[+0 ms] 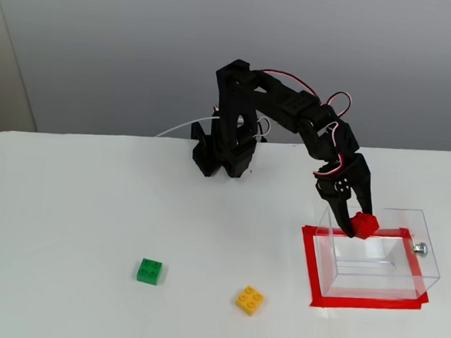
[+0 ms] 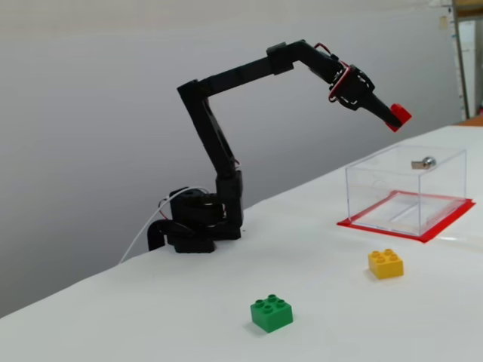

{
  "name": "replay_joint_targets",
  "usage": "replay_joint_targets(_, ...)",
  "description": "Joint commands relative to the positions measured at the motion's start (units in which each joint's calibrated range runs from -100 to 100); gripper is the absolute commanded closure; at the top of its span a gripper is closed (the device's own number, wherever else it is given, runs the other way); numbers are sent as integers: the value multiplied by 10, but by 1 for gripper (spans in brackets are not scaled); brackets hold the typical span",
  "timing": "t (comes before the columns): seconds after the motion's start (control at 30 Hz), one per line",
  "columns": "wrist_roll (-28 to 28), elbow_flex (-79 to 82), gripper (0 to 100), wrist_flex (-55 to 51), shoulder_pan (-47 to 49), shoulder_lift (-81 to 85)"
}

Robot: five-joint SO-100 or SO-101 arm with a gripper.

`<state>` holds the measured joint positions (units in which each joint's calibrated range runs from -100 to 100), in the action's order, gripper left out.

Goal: Pick the red lego brick and place it into the transparent box

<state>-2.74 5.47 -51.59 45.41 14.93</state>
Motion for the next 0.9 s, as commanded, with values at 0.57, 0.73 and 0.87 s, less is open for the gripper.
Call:
replay_joint_targets(0.57,-1,-140,91,-1,105,-165)
replay_joint_targets(0.73,-1,-139,91,-1,105,-191)
replay_joint_targets(0.87,1,-141,91,-1,105,-196)
